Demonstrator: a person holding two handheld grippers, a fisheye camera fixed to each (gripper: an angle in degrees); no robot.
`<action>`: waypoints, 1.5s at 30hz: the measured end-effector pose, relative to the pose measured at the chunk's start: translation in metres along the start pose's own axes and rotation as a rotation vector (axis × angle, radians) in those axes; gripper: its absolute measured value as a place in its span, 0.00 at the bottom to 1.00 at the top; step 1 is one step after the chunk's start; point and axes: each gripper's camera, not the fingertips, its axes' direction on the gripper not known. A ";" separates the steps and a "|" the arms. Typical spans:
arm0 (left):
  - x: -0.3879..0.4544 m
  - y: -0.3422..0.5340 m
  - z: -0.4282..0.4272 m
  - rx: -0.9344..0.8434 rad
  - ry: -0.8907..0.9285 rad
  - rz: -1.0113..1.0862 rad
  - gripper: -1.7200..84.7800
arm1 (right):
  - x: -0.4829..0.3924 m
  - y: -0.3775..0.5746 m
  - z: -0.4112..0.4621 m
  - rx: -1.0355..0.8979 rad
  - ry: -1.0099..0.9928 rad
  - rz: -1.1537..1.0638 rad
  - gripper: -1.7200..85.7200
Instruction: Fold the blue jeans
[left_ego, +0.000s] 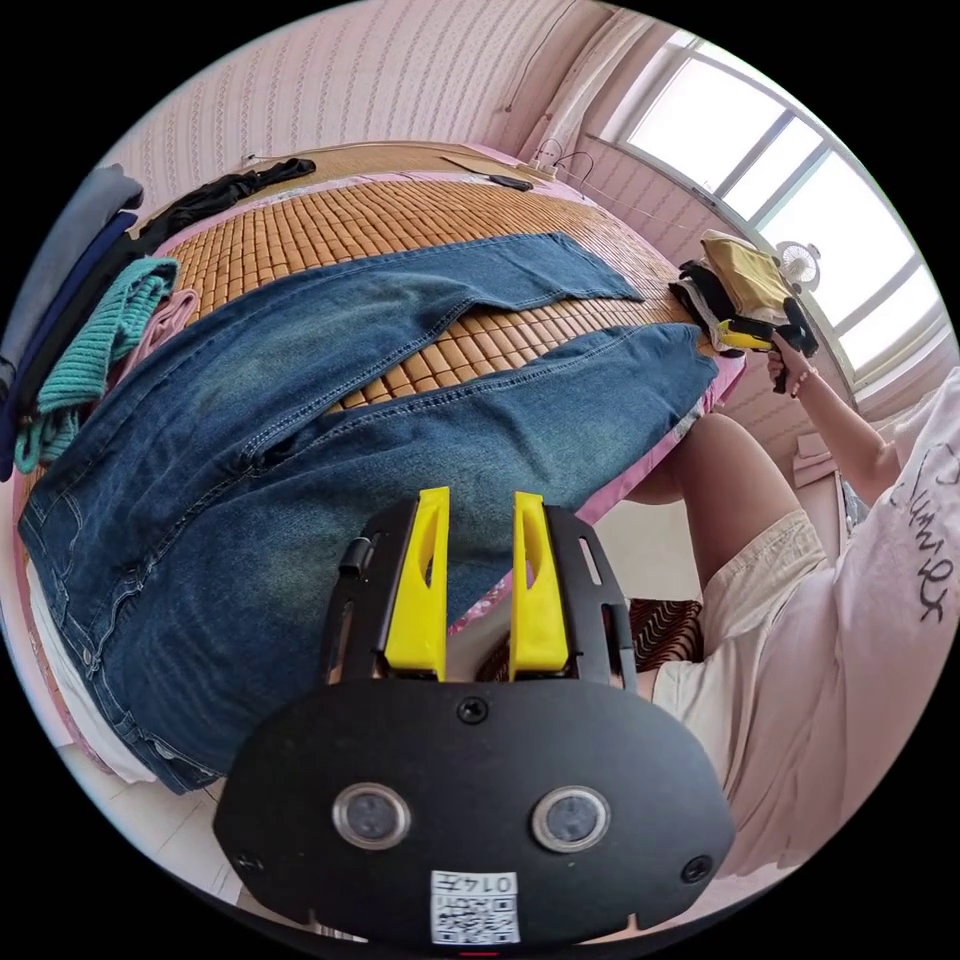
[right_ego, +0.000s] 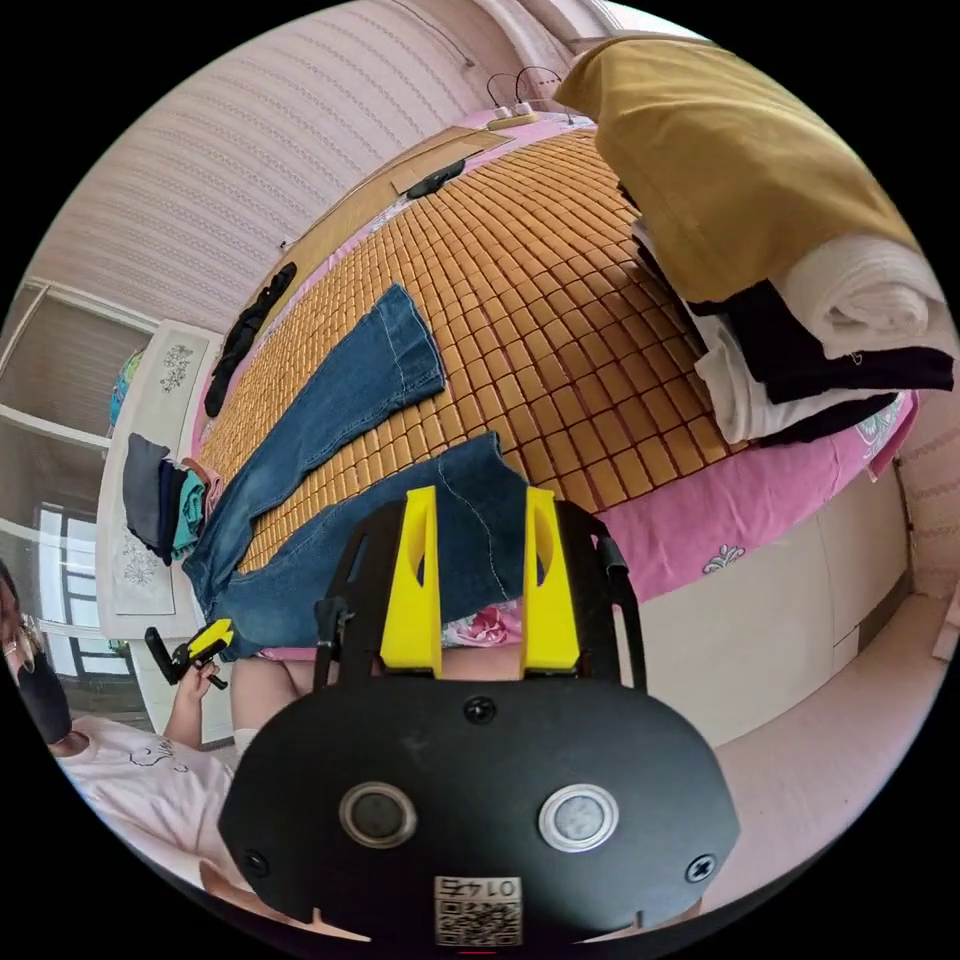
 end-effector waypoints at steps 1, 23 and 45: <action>0.001 0.000 0.003 -0.005 0.004 0.004 0.13 | -0.007 -0.007 0.011 -0.004 0.025 -0.027 0.18; -0.014 0.004 0.078 0.000 0.052 -0.033 0.09 | 0.057 0.055 -0.012 0.054 0.007 0.121 0.21; 0.084 -0.067 0.175 -0.029 0.070 0.374 0.14 | 0.047 0.073 -0.032 -0.005 0.031 0.073 0.16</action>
